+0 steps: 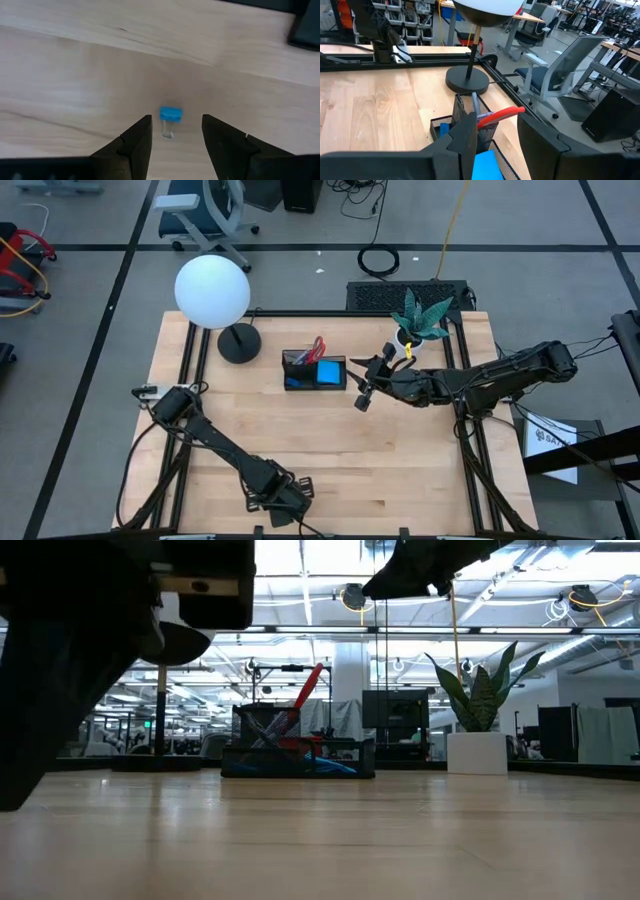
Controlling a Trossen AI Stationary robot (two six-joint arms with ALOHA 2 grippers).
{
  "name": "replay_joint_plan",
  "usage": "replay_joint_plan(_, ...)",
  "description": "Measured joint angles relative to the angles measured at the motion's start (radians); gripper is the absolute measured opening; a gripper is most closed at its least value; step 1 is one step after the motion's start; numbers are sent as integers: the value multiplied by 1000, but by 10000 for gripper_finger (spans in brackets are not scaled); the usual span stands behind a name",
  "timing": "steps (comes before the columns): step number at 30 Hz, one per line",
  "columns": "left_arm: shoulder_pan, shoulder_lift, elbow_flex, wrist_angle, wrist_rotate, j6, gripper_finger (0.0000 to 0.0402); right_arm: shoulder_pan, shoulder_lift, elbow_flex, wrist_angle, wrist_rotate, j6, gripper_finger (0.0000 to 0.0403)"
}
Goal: Pick and place office supplies into organizer
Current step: Put the blue binder clip into the black mesh organizer
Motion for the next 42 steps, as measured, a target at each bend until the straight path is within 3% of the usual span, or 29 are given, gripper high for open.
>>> replay_joint_plan(20, 19, 46, 3, 19, 68, 9, 180, 0, 0, 0, -6, 0, 1, 132)
replay_joint_plan(35, 18, 47, 2, 16, 76, -14, 55, 0, 0, 0, -6, 0, 1, 132)
replay_joint_plan(42, 18, 48, 1, 15, 70, -28, 67, 0, 0, 0, -6, 0, 1, 132)
